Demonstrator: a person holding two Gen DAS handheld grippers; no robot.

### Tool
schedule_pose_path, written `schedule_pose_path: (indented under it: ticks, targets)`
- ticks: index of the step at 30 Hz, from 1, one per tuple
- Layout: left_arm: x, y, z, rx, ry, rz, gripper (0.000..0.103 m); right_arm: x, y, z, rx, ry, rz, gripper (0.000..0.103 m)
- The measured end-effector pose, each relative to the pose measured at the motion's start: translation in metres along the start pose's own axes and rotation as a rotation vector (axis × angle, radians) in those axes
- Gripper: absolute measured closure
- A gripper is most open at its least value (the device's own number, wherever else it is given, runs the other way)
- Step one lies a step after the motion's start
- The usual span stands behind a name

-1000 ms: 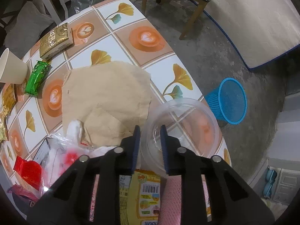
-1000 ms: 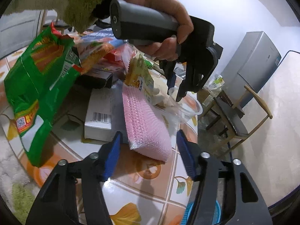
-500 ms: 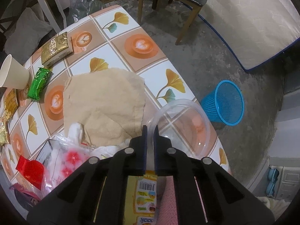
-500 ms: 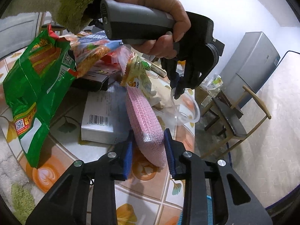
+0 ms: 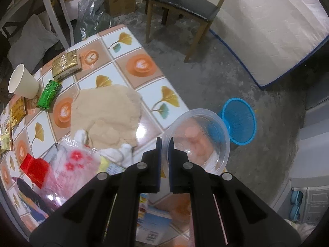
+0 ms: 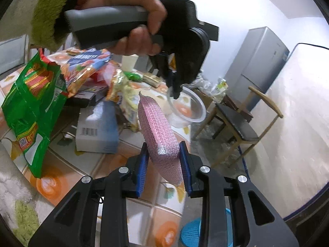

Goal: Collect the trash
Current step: 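Carry the pink sponge with the right gripper over the blue wastebasket and release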

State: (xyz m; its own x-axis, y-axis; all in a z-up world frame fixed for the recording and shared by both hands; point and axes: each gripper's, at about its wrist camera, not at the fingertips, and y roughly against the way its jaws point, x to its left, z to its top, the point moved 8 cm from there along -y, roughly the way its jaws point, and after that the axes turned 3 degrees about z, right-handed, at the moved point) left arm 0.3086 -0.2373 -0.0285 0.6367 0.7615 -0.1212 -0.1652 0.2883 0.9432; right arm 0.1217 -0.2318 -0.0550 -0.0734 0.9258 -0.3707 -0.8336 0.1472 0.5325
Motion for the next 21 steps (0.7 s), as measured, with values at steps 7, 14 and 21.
schedule_pose_path:
  ticks: [7,14,21]
  targets:
    - [-0.047,0.003,-0.002,-0.02,-0.024,-0.052,0.099,-0.039,0.017,-0.018,0.026,-0.051,-0.081,0.074]
    - [-0.105,-0.013,0.003,-0.018,-0.058,-0.121,0.099,-0.093,0.034,-0.053,0.095,-0.12,-0.193,0.074]
    - [-0.179,-0.055,0.01,0.026,-0.097,-0.191,0.099,-0.163,0.052,-0.104,0.187,-0.266,-0.322,0.074]
